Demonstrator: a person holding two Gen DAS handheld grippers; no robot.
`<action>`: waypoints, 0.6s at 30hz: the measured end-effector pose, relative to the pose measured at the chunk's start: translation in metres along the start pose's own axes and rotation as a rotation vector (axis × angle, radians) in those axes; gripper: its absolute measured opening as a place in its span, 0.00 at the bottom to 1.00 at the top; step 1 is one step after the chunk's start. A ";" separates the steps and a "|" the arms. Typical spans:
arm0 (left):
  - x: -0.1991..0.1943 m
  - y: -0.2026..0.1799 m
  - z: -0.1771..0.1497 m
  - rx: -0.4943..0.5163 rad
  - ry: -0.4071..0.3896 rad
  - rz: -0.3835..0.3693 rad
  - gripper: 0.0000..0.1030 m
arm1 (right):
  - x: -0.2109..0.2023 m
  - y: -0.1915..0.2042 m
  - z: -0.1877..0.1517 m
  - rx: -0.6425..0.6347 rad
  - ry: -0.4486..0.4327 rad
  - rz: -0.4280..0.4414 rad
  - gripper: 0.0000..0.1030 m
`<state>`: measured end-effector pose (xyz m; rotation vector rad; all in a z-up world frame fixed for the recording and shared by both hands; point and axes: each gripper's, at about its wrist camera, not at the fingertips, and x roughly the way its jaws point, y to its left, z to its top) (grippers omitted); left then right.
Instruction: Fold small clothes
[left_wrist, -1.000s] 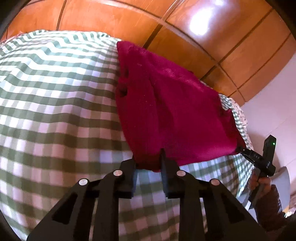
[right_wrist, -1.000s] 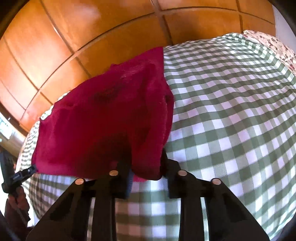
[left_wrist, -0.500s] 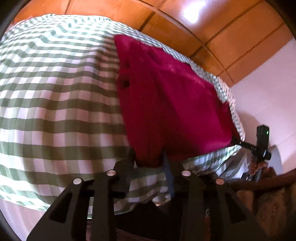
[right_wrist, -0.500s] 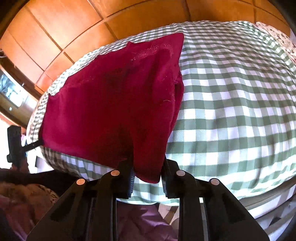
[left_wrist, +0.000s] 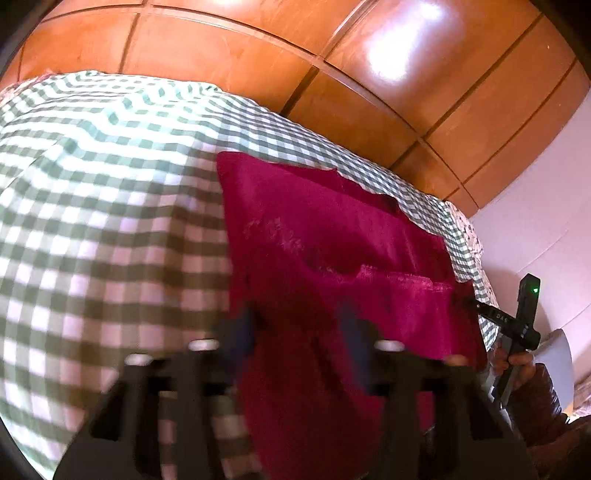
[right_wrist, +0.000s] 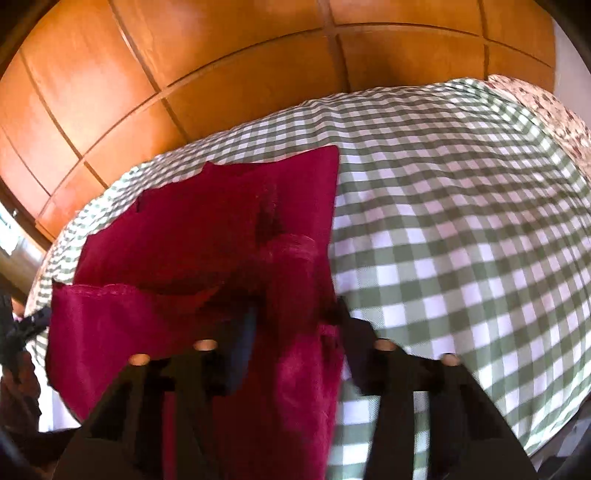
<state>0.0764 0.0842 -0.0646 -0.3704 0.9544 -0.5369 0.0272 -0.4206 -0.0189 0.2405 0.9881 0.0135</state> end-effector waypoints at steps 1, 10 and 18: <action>0.000 -0.004 0.001 0.026 -0.003 0.012 0.11 | -0.003 0.002 0.000 -0.009 0.002 0.001 0.13; -0.038 -0.018 0.017 0.072 -0.119 -0.009 0.07 | -0.059 0.017 0.029 -0.058 -0.120 0.035 0.06; -0.015 -0.021 0.090 0.078 -0.185 0.086 0.07 | -0.014 0.025 0.105 -0.036 -0.164 -0.004 0.06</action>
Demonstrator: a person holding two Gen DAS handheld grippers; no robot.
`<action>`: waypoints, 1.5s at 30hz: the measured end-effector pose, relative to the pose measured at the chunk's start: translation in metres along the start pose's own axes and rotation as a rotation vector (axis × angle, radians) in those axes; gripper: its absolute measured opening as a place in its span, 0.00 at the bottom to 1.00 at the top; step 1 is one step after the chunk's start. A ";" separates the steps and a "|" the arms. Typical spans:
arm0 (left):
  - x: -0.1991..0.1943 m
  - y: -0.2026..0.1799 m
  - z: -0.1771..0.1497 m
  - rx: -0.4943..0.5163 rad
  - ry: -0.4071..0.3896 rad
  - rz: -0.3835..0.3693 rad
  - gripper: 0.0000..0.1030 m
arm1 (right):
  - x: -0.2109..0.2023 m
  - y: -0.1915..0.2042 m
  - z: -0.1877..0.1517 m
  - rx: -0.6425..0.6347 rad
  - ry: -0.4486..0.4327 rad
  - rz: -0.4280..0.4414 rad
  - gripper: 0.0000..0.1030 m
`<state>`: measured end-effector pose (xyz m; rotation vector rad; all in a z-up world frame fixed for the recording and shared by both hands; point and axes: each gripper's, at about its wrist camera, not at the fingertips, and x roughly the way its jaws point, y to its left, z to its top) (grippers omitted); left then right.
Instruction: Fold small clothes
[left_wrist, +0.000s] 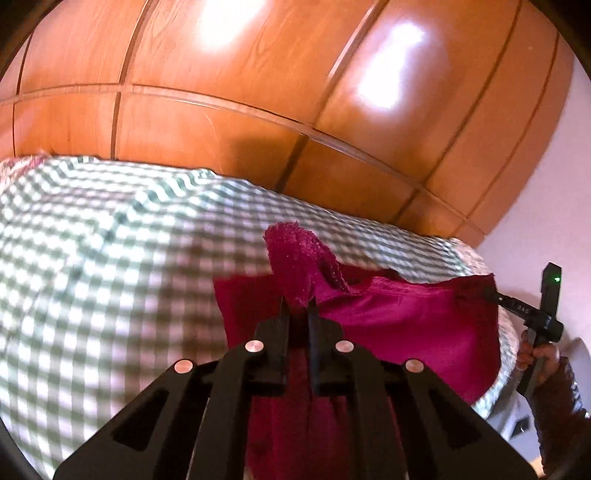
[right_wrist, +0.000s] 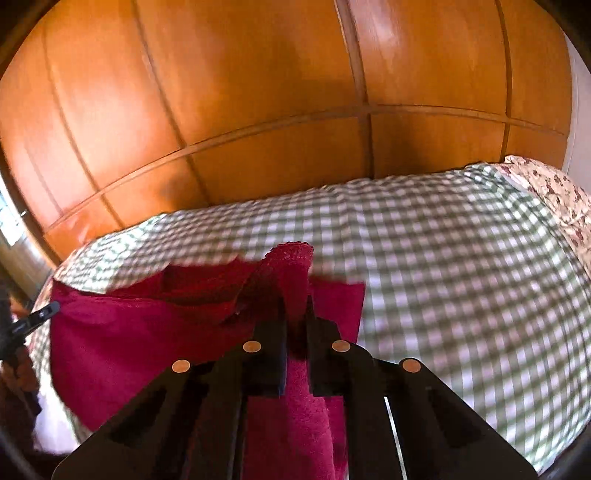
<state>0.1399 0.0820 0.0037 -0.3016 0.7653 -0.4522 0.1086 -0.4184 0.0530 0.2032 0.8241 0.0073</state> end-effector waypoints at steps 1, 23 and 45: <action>0.010 0.002 0.008 -0.005 0.005 0.013 0.07 | 0.011 -0.003 0.006 0.010 0.003 -0.012 0.06; 0.016 0.056 -0.027 -0.145 0.149 0.026 0.39 | 0.053 0.004 -0.014 0.028 0.021 -0.104 0.70; -0.018 0.019 -0.121 0.144 0.297 -0.048 0.07 | 0.065 0.033 -0.081 0.031 0.104 -0.061 0.69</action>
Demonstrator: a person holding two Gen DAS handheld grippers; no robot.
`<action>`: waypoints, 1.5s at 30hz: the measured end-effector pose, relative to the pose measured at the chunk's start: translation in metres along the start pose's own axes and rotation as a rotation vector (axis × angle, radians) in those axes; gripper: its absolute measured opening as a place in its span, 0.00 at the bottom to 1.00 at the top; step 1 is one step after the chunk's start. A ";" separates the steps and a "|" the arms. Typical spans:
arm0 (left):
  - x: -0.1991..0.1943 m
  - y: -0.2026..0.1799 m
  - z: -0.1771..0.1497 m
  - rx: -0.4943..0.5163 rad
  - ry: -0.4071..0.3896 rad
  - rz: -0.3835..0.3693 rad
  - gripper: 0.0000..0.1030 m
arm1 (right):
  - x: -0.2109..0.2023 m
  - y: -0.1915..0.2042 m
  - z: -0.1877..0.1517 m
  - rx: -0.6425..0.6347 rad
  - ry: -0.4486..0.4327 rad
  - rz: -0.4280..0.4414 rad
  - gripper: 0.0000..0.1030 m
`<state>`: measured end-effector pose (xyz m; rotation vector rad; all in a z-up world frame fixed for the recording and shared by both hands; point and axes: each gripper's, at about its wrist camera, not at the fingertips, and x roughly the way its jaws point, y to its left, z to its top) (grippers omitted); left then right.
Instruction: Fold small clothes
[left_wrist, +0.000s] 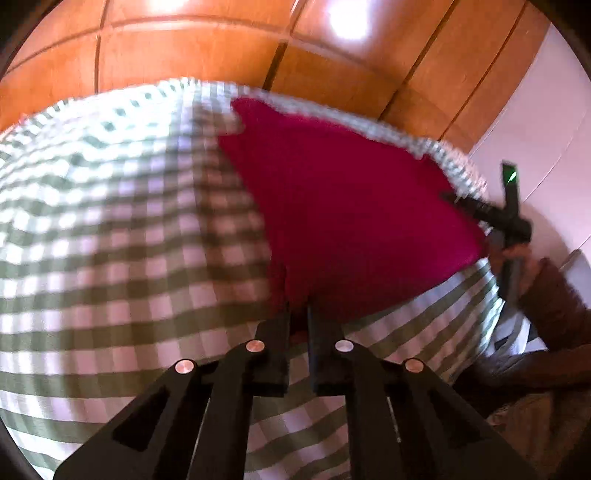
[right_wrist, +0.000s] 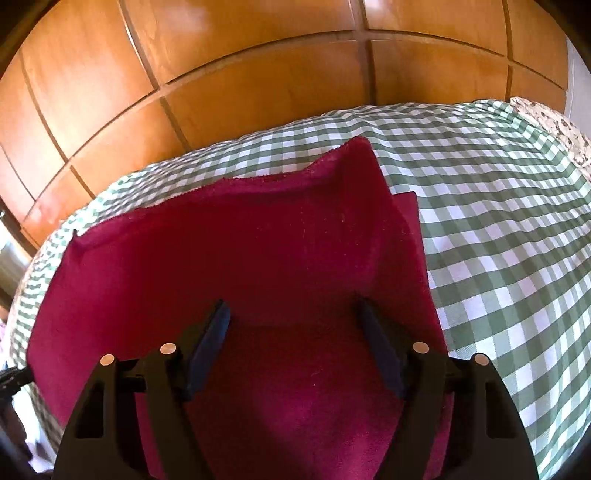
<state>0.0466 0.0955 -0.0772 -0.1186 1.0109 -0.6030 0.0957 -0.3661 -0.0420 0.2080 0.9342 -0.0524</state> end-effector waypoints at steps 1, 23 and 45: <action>0.006 0.000 0.000 -0.014 0.007 0.007 0.08 | -0.001 0.002 0.000 -0.009 0.000 -0.010 0.69; 0.009 -0.039 0.038 -0.152 -0.124 -0.062 0.40 | -0.078 -0.073 -0.067 0.088 0.110 0.043 0.12; 0.023 -0.050 0.073 -0.160 -0.144 0.120 0.52 | -0.025 0.009 0.035 -0.135 -0.003 -0.024 0.51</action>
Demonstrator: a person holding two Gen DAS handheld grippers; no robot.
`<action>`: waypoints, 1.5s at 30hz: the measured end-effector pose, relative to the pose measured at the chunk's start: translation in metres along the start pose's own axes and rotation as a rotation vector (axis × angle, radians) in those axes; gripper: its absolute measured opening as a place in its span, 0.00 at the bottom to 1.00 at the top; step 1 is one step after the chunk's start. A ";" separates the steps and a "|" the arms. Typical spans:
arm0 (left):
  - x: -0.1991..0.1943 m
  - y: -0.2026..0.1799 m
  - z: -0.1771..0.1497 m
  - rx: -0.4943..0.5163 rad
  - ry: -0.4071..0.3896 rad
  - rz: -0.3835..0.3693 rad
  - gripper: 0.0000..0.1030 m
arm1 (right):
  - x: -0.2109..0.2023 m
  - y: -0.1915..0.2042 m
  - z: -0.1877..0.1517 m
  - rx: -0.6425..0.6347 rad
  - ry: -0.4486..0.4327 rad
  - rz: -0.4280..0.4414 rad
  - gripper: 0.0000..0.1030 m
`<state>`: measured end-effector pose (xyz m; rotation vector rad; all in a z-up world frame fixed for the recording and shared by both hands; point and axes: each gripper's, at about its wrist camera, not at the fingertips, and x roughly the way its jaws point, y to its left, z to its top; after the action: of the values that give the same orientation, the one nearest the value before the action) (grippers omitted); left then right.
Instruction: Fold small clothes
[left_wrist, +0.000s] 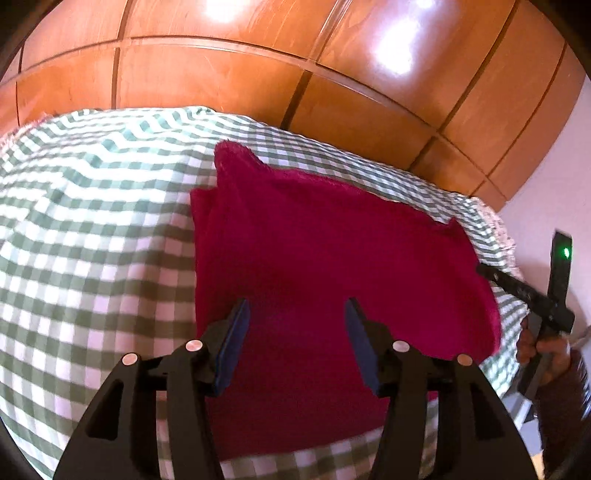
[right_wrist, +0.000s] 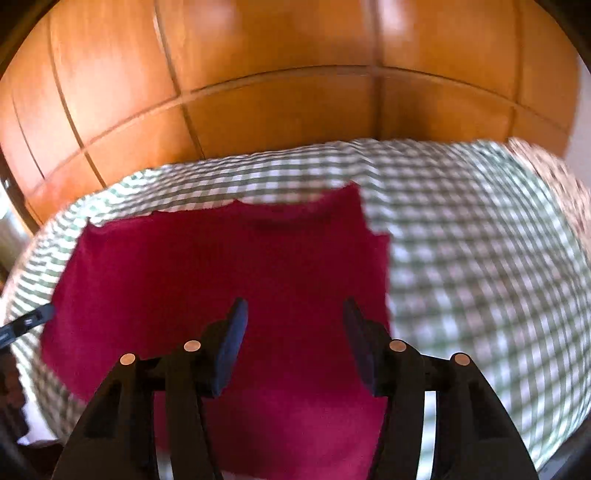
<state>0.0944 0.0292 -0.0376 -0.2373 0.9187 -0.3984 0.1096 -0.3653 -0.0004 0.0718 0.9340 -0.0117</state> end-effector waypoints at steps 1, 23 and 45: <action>0.002 0.000 0.003 0.003 -0.001 0.007 0.52 | 0.014 0.002 0.010 -0.010 0.009 -0.019 0.51; 0.115 0.012 0.095 0.023 0.007 0.229 0.45 | 0.094 -0.048 0.032 0.122 0.021 -0.061 0.54; 0.014 -0.030 0.040 0.028 -0.112 0.247 0.60 | 0.086 -0.038 0.031 0.104 0.011 -0.058 0.69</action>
<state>0.1273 -0.0024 -0.0136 -0.1165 0.8204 -0.1676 0.1846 -0.4038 -0.0534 0.1417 0.9459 -0.1136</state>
